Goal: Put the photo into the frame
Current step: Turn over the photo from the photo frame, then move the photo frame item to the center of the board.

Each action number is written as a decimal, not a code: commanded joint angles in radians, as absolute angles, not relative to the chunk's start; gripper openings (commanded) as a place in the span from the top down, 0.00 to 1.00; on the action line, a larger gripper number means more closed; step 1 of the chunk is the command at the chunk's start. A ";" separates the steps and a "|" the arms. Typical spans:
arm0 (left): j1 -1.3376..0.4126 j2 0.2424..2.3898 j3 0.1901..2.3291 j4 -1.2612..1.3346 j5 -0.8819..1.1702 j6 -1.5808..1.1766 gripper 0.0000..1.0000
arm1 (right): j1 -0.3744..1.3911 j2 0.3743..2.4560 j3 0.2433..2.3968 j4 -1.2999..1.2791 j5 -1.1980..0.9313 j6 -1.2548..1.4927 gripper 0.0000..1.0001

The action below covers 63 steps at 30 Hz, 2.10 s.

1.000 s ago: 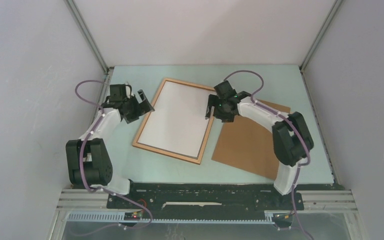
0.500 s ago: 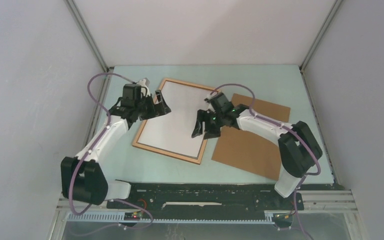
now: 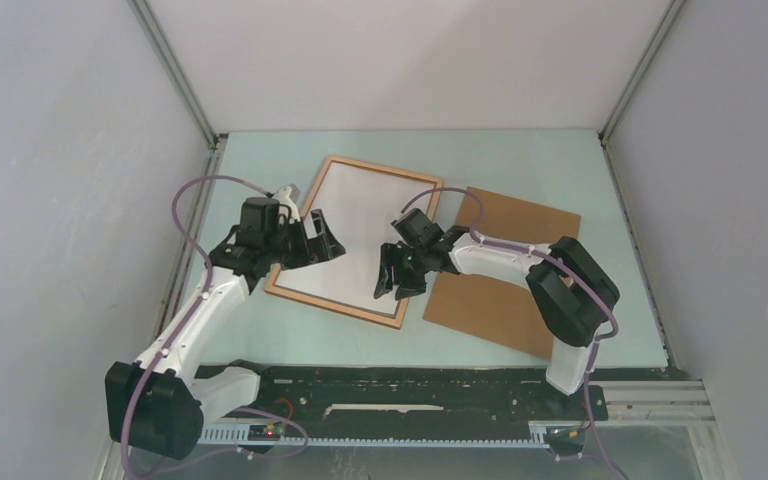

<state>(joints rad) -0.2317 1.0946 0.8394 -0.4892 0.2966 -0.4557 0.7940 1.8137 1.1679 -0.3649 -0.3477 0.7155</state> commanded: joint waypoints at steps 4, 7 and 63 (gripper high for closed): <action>-0.235 1.044 0.845 -0.521 0.301 -0.459 0.00 | 0.825 1.849 1.164 -0.374 -0.266 0.745 0.37; -0.235 1.037 0.864 -0.536 0.291 -0.451 0.00 | 0.842 1.872 1.163 -0.370 -0.274 0.746 0.37; -0.881 2.030 1.649 -0.646 0.013 -0.752 0.00 | -0.366 1.096 0.566 -0.515 -0.082 0.661 0.16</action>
